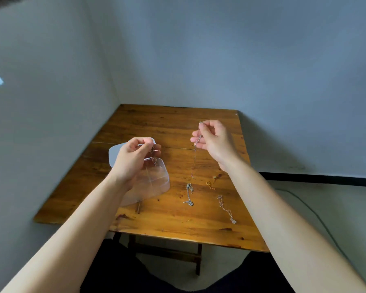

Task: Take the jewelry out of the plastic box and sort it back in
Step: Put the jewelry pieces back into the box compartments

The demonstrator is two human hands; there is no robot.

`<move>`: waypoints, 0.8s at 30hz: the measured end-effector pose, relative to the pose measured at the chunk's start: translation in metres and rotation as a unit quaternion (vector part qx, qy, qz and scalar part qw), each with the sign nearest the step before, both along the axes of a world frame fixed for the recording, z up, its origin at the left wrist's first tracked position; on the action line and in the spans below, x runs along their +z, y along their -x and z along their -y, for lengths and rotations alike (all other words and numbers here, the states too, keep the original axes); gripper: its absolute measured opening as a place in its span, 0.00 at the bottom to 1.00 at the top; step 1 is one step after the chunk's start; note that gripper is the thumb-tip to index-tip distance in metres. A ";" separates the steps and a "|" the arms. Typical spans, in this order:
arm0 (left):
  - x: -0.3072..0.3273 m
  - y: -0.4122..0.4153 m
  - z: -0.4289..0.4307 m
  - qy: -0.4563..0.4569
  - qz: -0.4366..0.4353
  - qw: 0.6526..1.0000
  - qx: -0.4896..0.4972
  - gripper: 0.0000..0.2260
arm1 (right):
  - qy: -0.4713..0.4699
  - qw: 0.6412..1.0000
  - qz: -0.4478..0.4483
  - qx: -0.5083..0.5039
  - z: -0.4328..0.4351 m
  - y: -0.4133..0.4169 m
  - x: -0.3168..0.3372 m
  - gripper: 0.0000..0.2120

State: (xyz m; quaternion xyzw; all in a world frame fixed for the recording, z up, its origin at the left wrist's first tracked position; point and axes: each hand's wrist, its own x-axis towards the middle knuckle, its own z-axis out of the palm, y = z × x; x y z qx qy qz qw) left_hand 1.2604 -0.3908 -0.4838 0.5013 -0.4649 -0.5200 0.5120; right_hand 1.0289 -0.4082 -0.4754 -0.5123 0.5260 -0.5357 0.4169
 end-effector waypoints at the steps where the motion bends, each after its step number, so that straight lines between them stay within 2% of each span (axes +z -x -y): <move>1: 0.000 -0.009 0.002 -0.009 0.001 1.000 0.006 0.04 | -0.003 1.000 0.011 0.008 0.004 -0.008 0.003 0.11; 5: -0.007 -0.042 0.003 -0.030 0.021 0.999 0.039 0.04 | -0.013 0.999 0.040 0.035 0.017 -0.050 0.009 0.11; 12: -0.038 -0.082 -0.002 -0.072 0.046 0.992 0.092 0.07 | -0.021 0.997 0.032 0.070 0.024 -0.118 0.011 0.11; 18: -0.067 -0.089 -0.007 -0.137 0.112 0.978 0.109 0.03 | -0.024 0.997 0.003 0.075 0.024 -0.140 0.006 0.08; 21: -0.073 -0.091 -0.006 -0.138 0.138 0.974 0.112 0.02 | -0.039 0.996 -0.017 0.079 0.024 -0.142 -0.002 0.06; 24: -0.077 -0.091 -0.006 -0.140 0.131 0.974 0.123 0.02 | -0.078 0.992 -0.041 0.087 0.023 -0.143 -0.018 0.07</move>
